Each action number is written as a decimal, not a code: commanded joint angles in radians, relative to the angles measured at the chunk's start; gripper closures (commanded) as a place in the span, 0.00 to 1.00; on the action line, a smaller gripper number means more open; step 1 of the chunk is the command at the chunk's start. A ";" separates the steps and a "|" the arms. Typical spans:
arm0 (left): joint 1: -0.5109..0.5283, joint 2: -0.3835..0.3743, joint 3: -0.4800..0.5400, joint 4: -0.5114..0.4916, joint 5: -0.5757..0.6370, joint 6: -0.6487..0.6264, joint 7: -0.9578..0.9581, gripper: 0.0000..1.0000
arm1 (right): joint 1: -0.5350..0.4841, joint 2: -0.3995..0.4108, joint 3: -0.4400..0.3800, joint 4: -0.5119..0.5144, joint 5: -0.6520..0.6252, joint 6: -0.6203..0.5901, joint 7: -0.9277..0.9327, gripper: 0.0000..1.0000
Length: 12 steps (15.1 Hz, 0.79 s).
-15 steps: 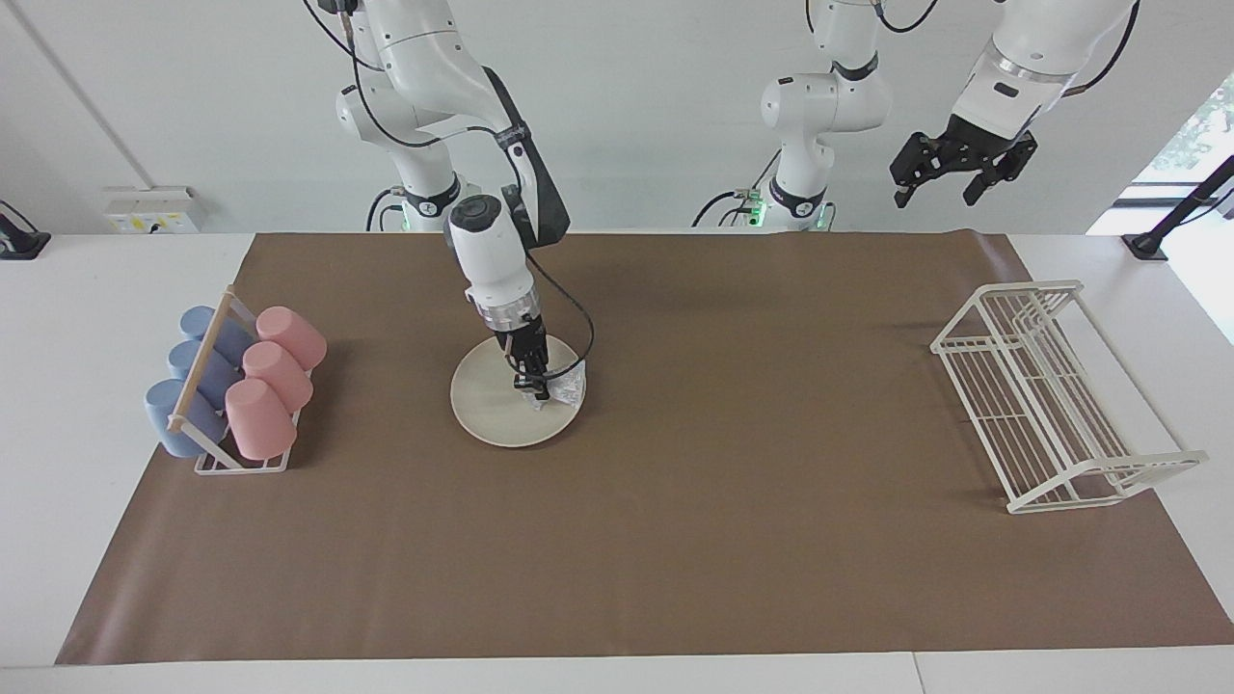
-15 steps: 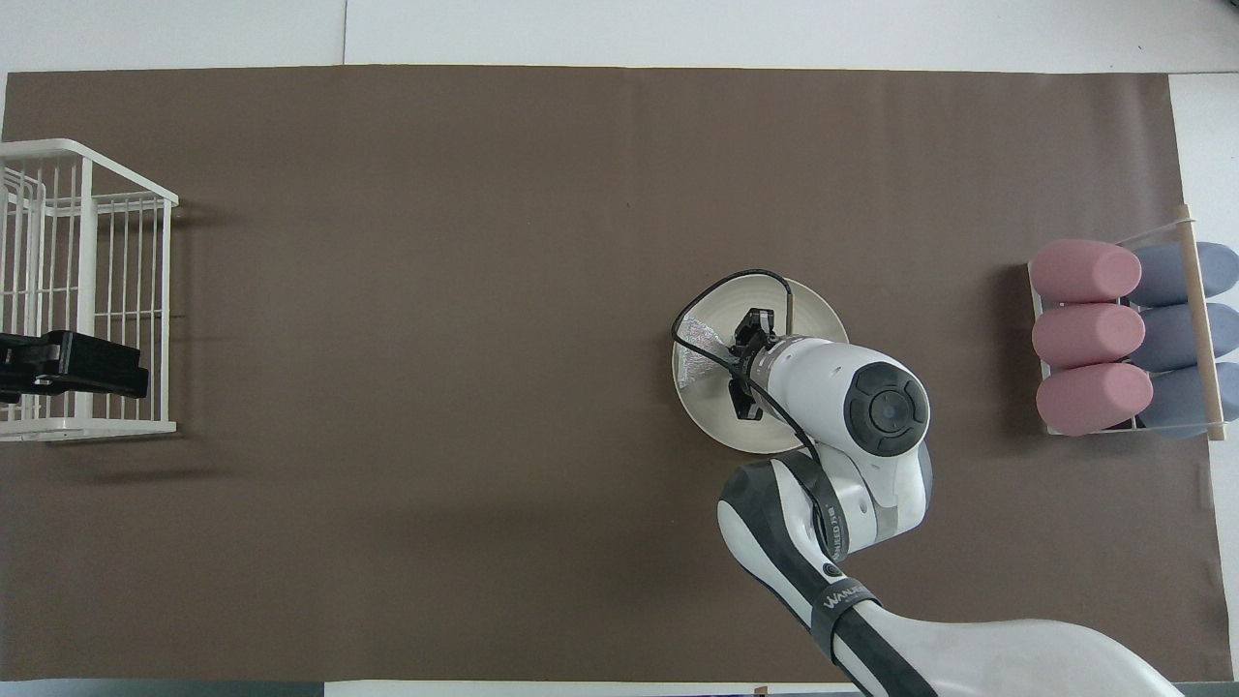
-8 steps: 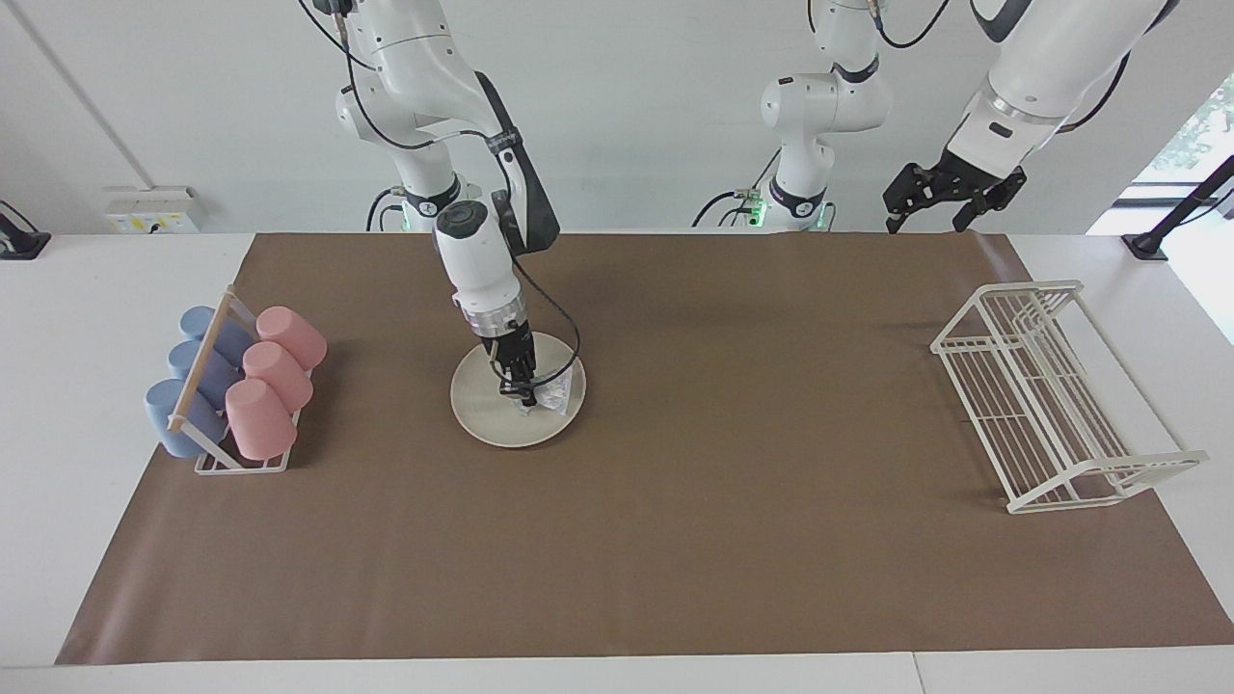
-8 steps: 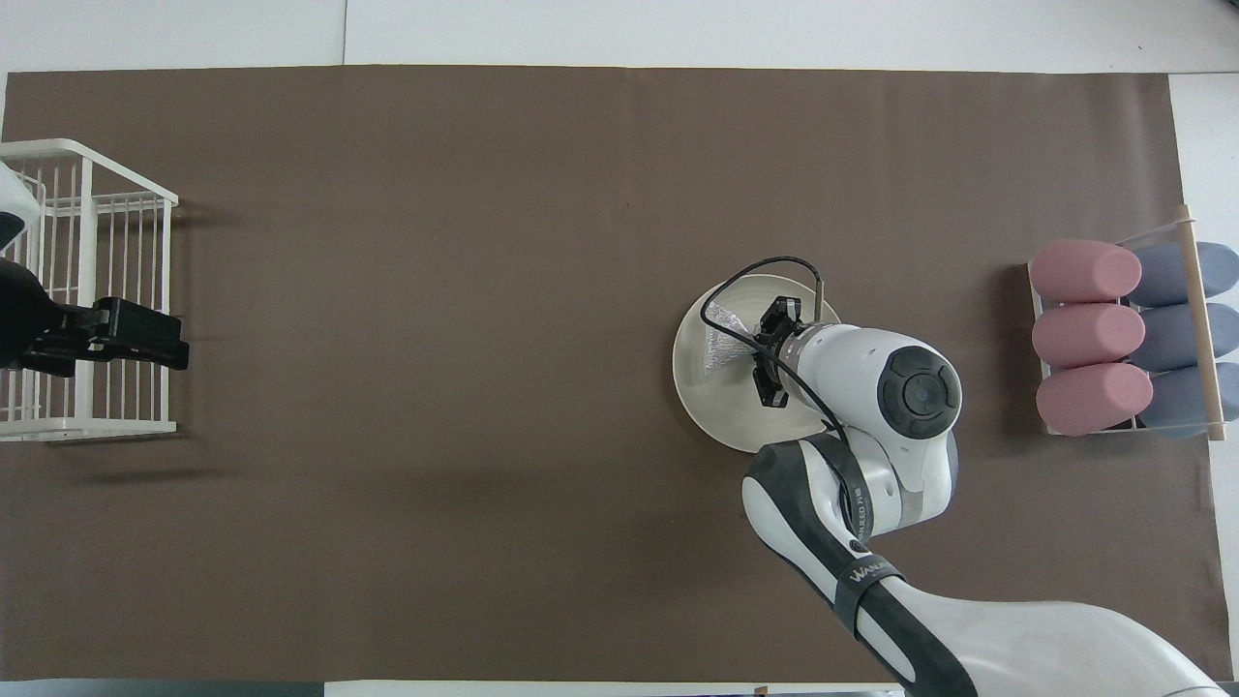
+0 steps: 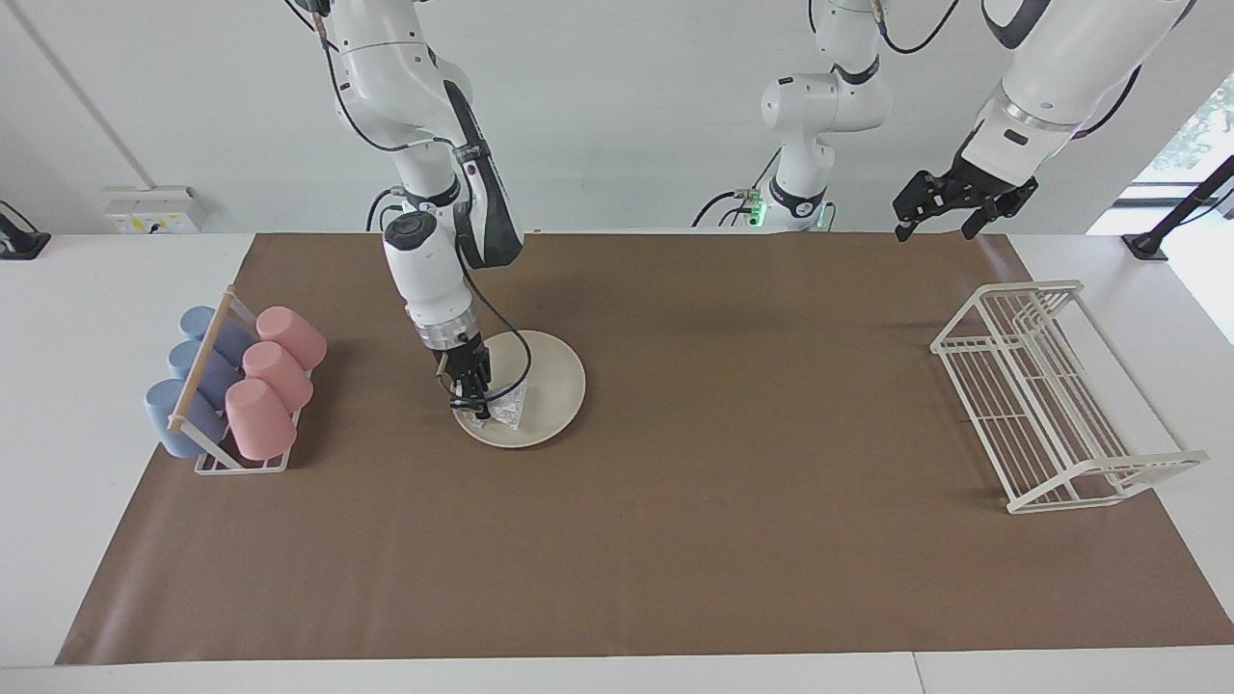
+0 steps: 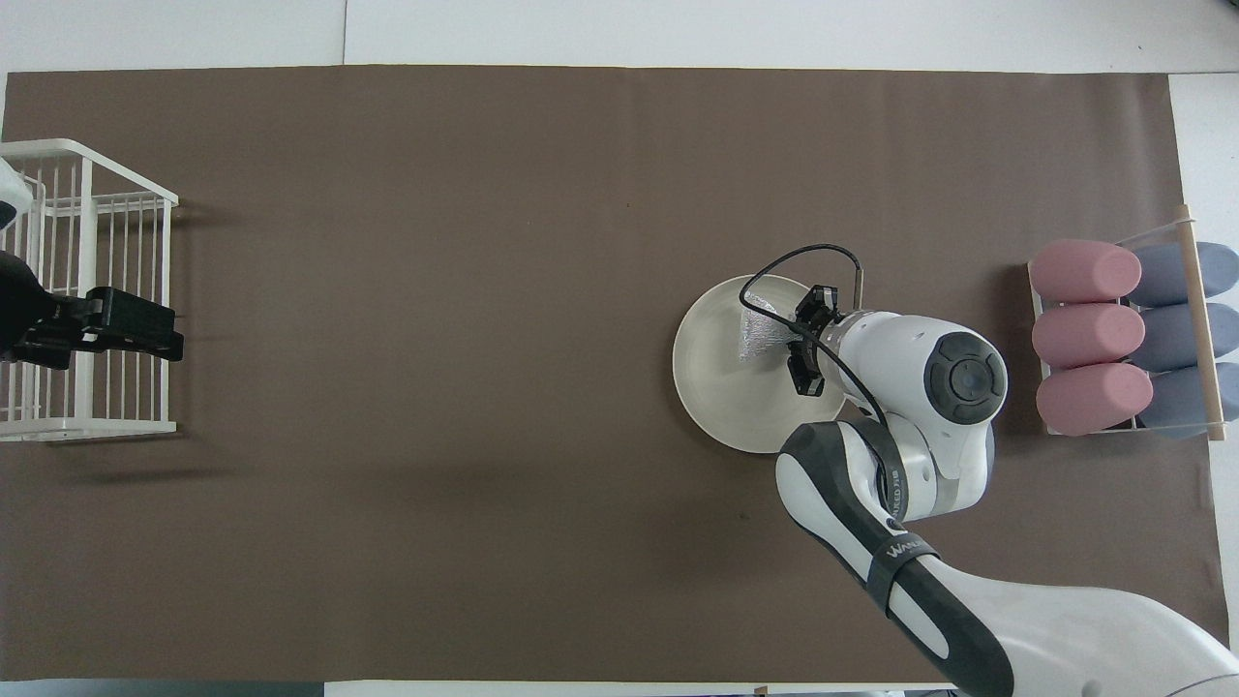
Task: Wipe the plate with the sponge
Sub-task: 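Keep rubbing the scrubber across the plate with the right gripper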
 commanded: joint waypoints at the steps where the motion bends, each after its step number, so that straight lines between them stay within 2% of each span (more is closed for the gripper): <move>1: 0.006 -0.015 0.001 -0.004 -0.006 0.014 -0.013 0.00 | -0.013 0.049 0.003 -0.051 0.019 0.014 -0.046 1.00; 3: 0.009 0.002 0.003 -0.004 -0.006 0.017 -0.015 0.00 | 0.020 0.055 0.004 -0.047 0.019 0.019 -0.014 1.00; 12: 0.023 -0.013 0.000 -0.007 -0.006 0.020 -0.052 0.00 | 0.189 0.090 0.004 0.019 0.019 0.088 0.196 1.00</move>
